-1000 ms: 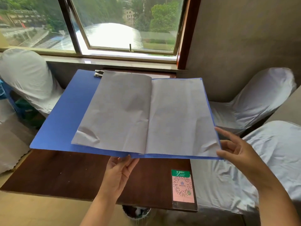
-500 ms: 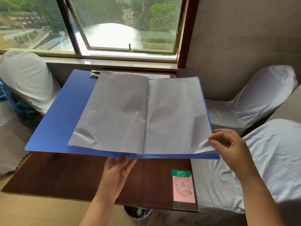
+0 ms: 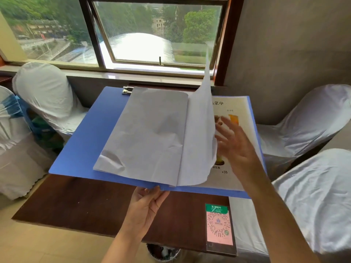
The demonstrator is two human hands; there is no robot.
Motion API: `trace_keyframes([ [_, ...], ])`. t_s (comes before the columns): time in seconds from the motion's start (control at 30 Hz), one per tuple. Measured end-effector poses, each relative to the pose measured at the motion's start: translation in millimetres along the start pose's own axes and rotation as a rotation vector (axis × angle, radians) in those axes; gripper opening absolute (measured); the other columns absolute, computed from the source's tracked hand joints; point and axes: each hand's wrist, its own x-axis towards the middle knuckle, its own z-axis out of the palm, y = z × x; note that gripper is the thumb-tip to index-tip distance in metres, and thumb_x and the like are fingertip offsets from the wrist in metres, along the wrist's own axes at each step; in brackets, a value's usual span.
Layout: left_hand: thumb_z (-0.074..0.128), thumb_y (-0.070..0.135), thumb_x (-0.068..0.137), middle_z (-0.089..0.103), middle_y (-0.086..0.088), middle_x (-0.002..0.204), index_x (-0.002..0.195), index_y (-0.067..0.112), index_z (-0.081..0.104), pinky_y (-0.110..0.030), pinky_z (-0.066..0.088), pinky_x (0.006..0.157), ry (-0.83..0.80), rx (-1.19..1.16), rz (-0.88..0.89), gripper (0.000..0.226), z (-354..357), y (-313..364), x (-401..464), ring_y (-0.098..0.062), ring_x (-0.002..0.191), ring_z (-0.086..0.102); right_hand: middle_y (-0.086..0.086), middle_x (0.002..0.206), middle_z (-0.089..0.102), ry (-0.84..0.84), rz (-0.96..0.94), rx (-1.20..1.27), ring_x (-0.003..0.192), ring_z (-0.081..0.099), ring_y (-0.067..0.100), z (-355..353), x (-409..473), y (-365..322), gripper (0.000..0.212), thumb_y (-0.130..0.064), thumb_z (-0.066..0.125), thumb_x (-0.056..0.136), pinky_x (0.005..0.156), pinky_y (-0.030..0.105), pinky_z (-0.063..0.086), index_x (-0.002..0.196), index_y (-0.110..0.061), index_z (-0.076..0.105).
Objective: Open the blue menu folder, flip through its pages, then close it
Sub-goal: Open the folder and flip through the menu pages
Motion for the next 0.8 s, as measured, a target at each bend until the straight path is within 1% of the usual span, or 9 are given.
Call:
trace_keyframes([
  [0.03, 0.058, -0.005, 0.074, 0.076, -0.009, 0.093, 0.098, 0.011, 0.067, -0.032, 0.059, 0.069, -0.003, 0.005, 0.001, 0.031, 1, 0, -1, -0.026, 0.092, 0.071, 0.002, 0.138, 0.048, -0.034, 0.016, -0.214, 0.119, 0.052, 0.019, 8, 3, 10, 0.050, -0.011, 0.056, 0.089, 0.095, 0.042, 0.048, 0.124, -0.042, 0.039],
  [0.1, 0.057, -0.006, 0.074, 0.076, -0.009, 0.092, 0.096, 0.011, 0.069, -0.031, 0.059, 0.069, -0.015, 0.021, 0.005, 0.031, 3, 0, -3, -0.025, 0.091, 0.071, -0.003, 0.135, 0.050, -0.085, 0.022, -0.550, 0.115, 0.052, 0.015, 24, 8, 26, 0.057, -0.015, 0.062, 0.084, 0.089, 0.032, 0.050, 0.127, -0.042, 0.036],
  [0.17, 0.057, -0.006, 0.073, 0.076, -0.009, 0.092, 0.099, 0.011, 0.068, -0.031, 0.058, 0.070, -0.022, 0.025, 0.005, 0.033, 6, 0, -4, -0.025, 0.091, 0.071, -0.011, 0.139, 0.042, -0.086, -0.056, -0.626, 0.112, 0.046, 0.005, 37, 9, 33, 0.068, -0.019, 0.063, 0.081, 0.084, 0.018, 0.043, 0.136, -0.040, 0.028],
  [0.2, 0.057, -0.007, 0.073, 0.076, -0.009, 0.091, 0.102, 0.010, 0.066, -0.032, 0.059, 0.070, -0.023, 0.023, 0.005, 0.035, 8, 0, -6, -0.025, 0.090, 0.071, -0.014, 0.141, 0.037, -0.101, -0.099, -0.649, 0.113, 0.042, 0.003, 43, 9, 35, 0.071, -0.022, 0.063, 0.081, 0.086, 0.017, 0.040, 0.138, -0.041, 0.024],
  [0.3, 0.057, -0.007, 0.073, 0.075, -0.013, 0.090, 0.104, 0.008, 0.064, -0.033, 0.059, 0.069, -0.024, 0.032, 0.018, 0.035, 9, 2, -9, -0.028, 0.089, 0.071, -0.006, 0.154, 0.022, -0.152, -0.099, -0.737, 0.128, 0.039, 0.016, 56, 7, 42, 0.077, -0.029, 0.066, 0.081, 0.098, 0.036, 0.042, 0.139, -0.044, 0.018],
  [0.37, 0.057, -0.008, 0.072, 0.075, -0.014, 0.087, 0.101, 0.006, 0.063, -0.033, 0.059, 0.068, -0.029, 0.041, 0.023, 0.032, 9, 3, -12, -0.029, 0.088, 0.071, -0.002, 0.155, 0.021, -0.167, -0.111, -0.798, 0.135, 0.031, 0.020, 61, 5, 45, 0.074, -0.032, 0.067, 0.079, 0.105, 0.042, 0.036, 0.139, -0.040, 0.024],
  [0.47, 0.056, -0.008, 0.072, 0.075, -0.014, 0.087, 0.106, 0.004, 0.058, -0.033, 0.059, 0.068, -0.024, 0.027, 0.013, 0.036, 10, 2, -15, -0.028, 0.088, 0.071, 0.005, 0.154, 0.023, -0.197, -0.189, -0.952, 0.141, 0.018, 0.024, 69, 2, 49, 0.065, -0.035, 0.064, 0.081, 0.113, 0.044, 0.021, 0.138, -0.029, 0.033],
  [0.57, 0.055, -0.008, 0.074, 0.074, -0.017, 0.093, 0.110, 0.003, 0.058, -0.033, 0.060, 0.069, -0.020, 0.015, 0.014, 0.038, 10, 1, -17, -0.029, 0.090, 0.071, 0.007, 0.155, 0.019, -0.216, -0.200, -1.054, 0.143, 0.010, 0.025, 74, -2, 53, 0.061, -0.037, 0.059, 0.085, 0.114, 0.045, 0.012, 0.139, -0.028, 0.031],
  [0.8, 0.056, -0.007, 0.073, 0.075, -0.013, 0.089, 0.107, 0.006, 0.060, -0.033, 0.060, 0.068, -0.026, 0.005, 0.008, 0.036, 9, -2, -22, -0.027, 0.088, 0.072, 0.006, 0.156, 0.013, -0.262, -0.164, -1.060, 0.143, 0.007, 0.024, 72, -7, 53, 0.058, -0.039, 0.051, 0.089, 0.115, 0.045, 0.011, 0.141, -0.029, 0.027],
])
